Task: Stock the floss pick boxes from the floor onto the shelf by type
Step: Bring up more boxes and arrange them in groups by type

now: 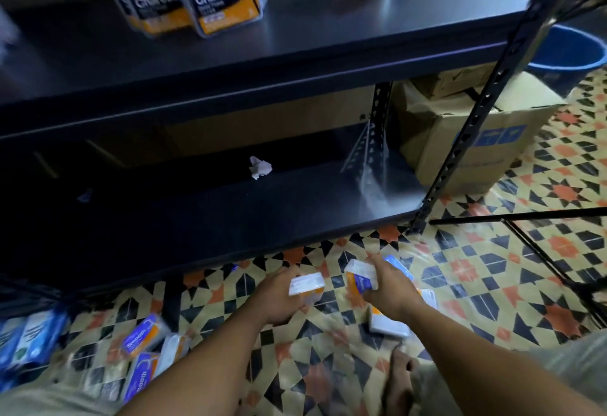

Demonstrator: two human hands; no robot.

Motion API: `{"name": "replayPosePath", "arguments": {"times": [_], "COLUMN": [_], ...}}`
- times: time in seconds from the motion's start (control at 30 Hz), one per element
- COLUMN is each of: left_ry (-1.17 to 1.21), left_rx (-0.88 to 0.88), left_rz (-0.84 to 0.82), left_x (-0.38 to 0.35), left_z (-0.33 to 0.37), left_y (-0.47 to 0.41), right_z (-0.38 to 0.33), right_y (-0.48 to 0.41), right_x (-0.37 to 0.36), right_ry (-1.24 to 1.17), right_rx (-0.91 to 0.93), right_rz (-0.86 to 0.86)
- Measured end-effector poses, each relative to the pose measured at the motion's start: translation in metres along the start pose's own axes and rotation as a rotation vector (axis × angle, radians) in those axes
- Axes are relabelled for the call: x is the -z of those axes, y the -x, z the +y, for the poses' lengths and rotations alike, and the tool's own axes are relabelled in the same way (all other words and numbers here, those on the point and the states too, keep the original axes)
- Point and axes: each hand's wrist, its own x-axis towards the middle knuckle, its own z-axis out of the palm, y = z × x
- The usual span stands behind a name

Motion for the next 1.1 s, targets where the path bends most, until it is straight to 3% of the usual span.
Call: {"name": "replayPosePath", "arguments": {"times": [0.23, 0.43, 0.83, 1.1], "left_ry": [0.233, 0.328, 0.262, 0.155], "left_rx": [-0.003, -0.065, -0.387, -0.583], "left_rz": [0.143, 0.246, 0.548, 0.662], "left_x": [0.032, 0.054, 0.181, 0.266], "left_z": [0.024, 0.051, 0.157, 0.247], "left_y": [0.047, 0.078, 0.115, 0.097], "right_z": [-0.026, -0.059, -0.143, -0.205], "right_y": [0.037, 0.063, 0.104, 0.106], "right_x": [0.012, 0.040, 0.188, 0.281], "right_ry": [-0.257, -0.560, -0.594, -0.415], "right_rx": [-0.013, 0.107, 0.520, 0.584], "right_rz": [0.103, 0.253, 0.530, 0.702]}}
